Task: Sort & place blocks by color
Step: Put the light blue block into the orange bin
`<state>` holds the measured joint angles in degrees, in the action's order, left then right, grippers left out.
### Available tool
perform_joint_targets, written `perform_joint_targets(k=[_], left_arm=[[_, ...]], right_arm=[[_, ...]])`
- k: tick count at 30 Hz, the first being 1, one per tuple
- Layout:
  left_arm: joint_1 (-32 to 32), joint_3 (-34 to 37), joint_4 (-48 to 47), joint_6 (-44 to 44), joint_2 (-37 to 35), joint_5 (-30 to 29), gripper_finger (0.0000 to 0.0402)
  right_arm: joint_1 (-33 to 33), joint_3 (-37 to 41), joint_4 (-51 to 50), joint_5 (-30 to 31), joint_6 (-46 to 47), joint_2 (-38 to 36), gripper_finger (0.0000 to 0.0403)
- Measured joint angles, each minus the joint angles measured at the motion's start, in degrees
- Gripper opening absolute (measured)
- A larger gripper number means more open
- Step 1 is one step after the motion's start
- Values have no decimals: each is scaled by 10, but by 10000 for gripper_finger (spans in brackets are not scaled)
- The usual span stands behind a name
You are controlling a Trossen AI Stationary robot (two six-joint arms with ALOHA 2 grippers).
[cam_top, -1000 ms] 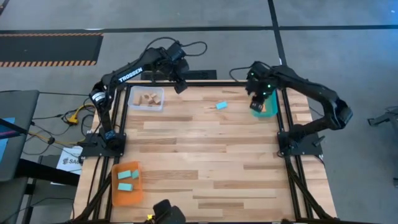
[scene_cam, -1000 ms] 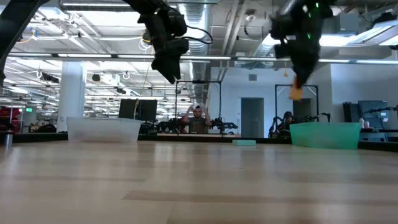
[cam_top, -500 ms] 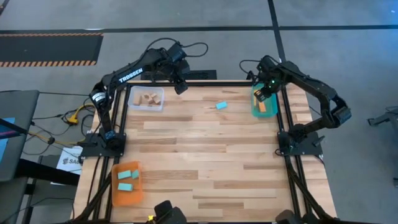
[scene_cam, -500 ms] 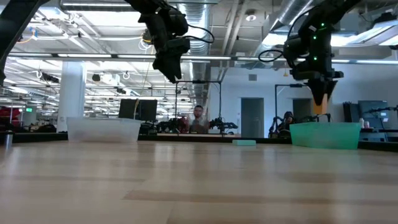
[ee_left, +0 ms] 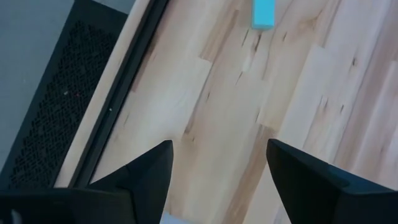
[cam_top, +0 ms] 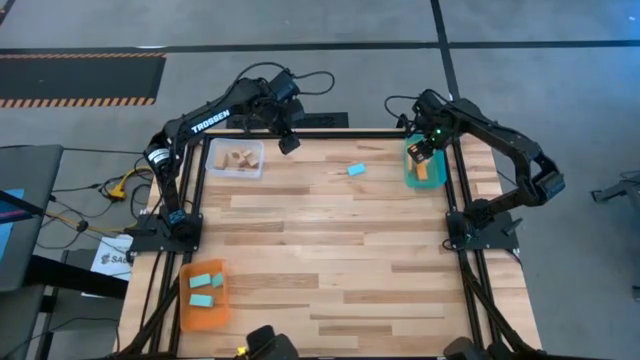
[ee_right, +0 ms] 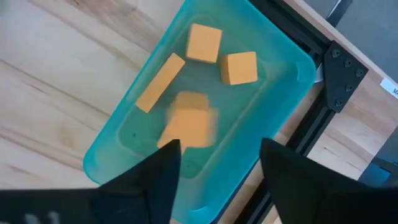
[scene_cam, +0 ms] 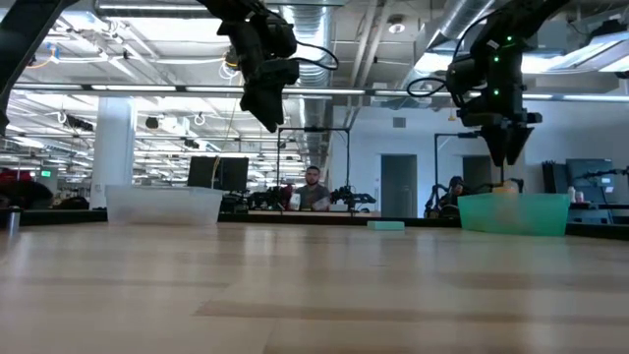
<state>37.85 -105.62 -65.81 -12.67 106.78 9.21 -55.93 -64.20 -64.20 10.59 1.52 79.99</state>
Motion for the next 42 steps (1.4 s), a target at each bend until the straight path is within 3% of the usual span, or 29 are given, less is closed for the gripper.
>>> perform_joint_targets(k=[5,10,15,20,24,29,36,42], left_arm=[[0,0,-14,-2,0,-5,245],[0,0,-59,-2,-2,-17,245],[0,0,-97,-6,-26,-22,245],[6,35,-89,12,-85,-26,245],[4,131,-21,49,-167,-38,245],[-6,248,26,103,-259,-38,245],[-35,359,83,181,-338,-39,245],[-67,416,141,198,-361,-39,245]], right_arm=[[0,0,5,-1,0,0,262],[13,-18,19,-31,31,0,265],[70,-43,107,-76,67,-1,265],[157,-44,198,-149,-94,22,265],[187,-44,220,-201,-237,73,265],[200,-45,215,-209,-386,147,265],[211,-125,188,-207,-426,266,265],[214,-214,159,-159,-469,346,265]])
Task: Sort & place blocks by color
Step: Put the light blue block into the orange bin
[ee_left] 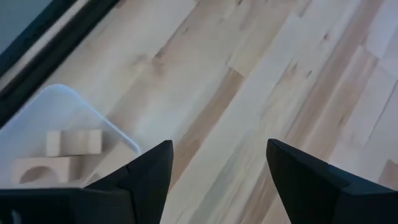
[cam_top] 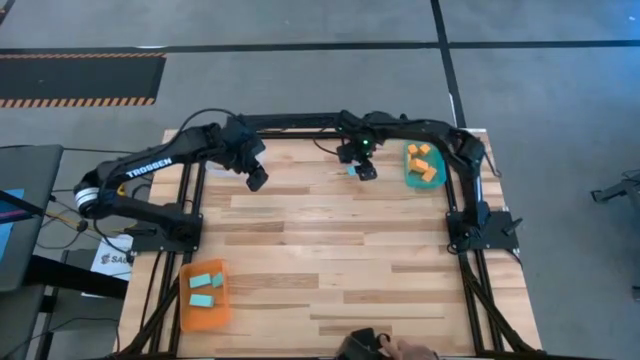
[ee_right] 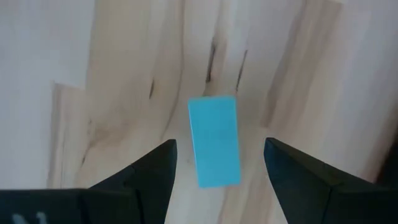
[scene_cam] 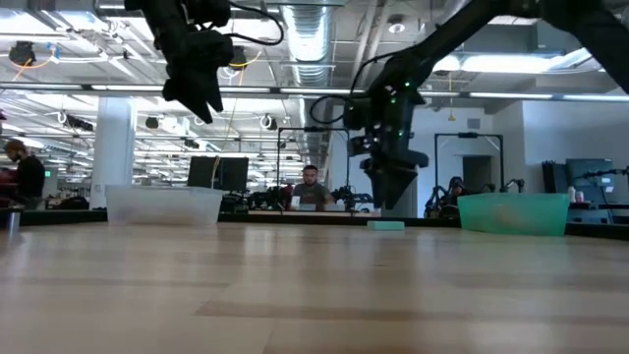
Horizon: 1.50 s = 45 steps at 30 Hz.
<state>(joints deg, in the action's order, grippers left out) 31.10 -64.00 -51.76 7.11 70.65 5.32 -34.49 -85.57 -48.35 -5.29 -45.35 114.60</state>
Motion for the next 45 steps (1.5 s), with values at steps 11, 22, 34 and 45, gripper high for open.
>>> perform_joint_targets(k=[11,22,34,45], left_arm=[[-44,7,16,-2,6,-32,245],[-55,7,9,-6,6,-46,245],[-90,156,451,105,-104,-2,245],[-195,203,691,-144,-62,14,245]], right_arm=[[4,-64,-57,2,-35,94,265],[42,-63,-52,56,-1,116,161],[21,-59,-99,-182,156,-48,104],[29,-60,-44,-551,222,-140,103]])
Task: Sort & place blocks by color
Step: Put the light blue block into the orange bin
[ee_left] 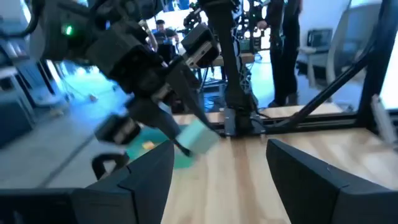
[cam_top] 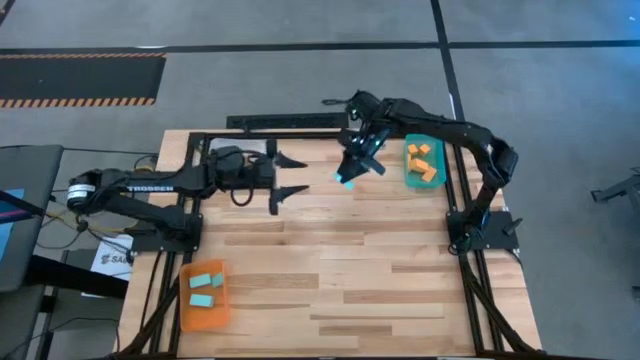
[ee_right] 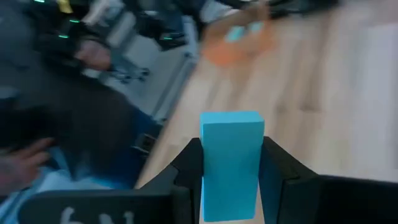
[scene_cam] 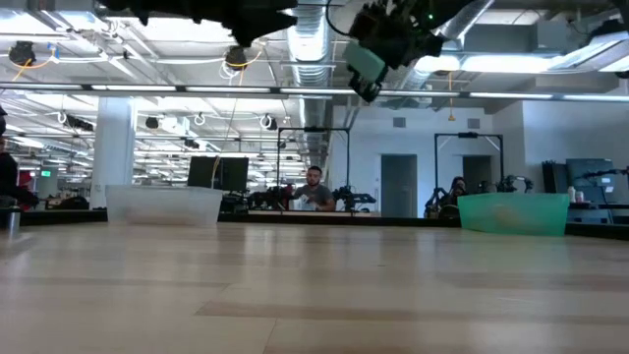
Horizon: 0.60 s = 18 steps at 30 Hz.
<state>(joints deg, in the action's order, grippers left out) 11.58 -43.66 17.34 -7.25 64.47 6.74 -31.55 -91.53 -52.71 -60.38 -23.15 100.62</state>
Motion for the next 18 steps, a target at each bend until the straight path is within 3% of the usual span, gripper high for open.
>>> perform_joint_targets(k=[5,12,18], left_arm=[[-6,-68,-35,-62,56,-3,245],[-10,-173,-187,-104,122,53,245],[-14,-211,-198,-129,156,109,245]], right_arm=[[36,0,39,-29,32,0,103],[82,0,74,-27,60,0,105],[102,0,91,-23,62,0,106]])
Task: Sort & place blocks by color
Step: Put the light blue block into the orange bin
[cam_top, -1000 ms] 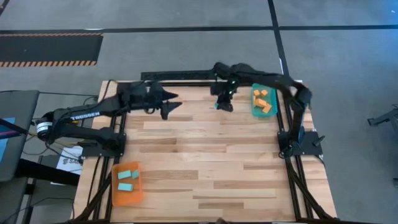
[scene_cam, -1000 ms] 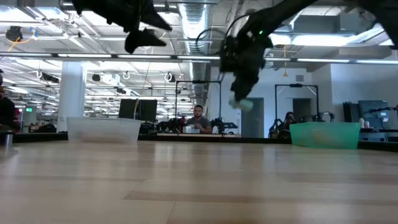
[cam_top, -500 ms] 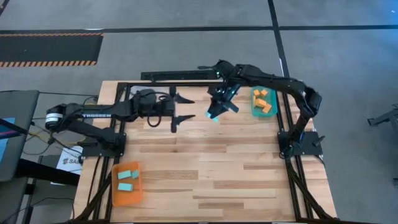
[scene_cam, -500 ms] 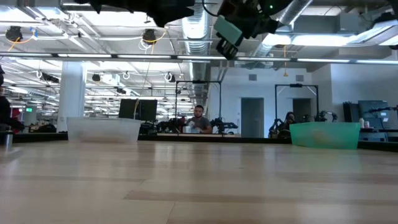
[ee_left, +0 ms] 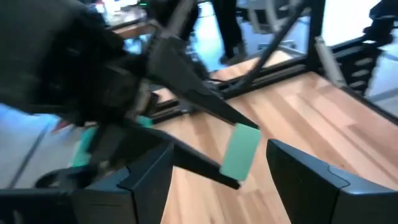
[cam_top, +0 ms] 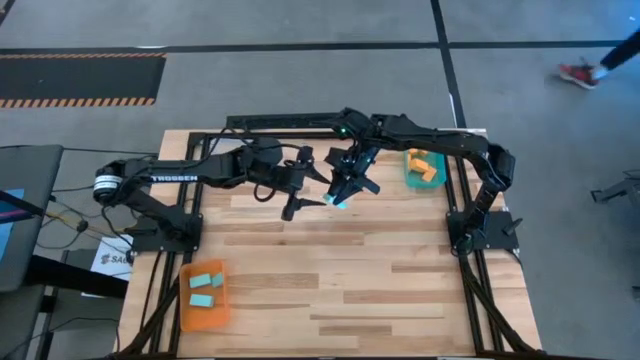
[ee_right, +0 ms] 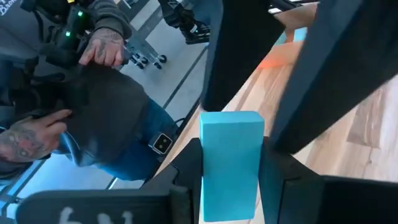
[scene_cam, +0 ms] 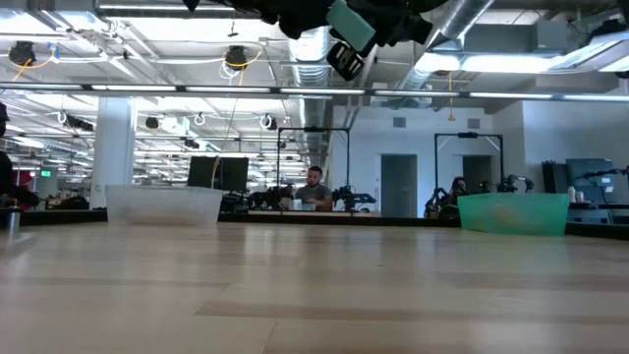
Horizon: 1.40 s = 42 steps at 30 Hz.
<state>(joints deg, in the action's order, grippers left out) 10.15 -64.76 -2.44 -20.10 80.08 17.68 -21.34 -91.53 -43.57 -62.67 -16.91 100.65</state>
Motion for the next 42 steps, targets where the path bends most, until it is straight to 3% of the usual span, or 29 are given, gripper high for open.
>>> perform_joint_targets(k=[5,17,22,28,29,34,42], left_arm=[[-6,-13,2,-14,17,41,245],[-17,-14,-7,-43,31,34,230],[-20,-13,-3,-42,32,30,166],[-23,-13,-3,-54,32,29,37],[-23,-13,-2,-55,32,32,29],[-29,-34,-43,-52,32,20,29],[-48,-147,-359,-13,32,-31,29]], right_arm=[[-2,0,4,0,4,0,107],[1,0,38,-2,45,0,107],[10,0,36,-1,55,-1,107],[15,0,33,-7,61,-1,108],[15,0,33,-13,62,0,110],[13,0,36,-2,71,0,157],[-39,-2,-12,16,59,-12,276]])
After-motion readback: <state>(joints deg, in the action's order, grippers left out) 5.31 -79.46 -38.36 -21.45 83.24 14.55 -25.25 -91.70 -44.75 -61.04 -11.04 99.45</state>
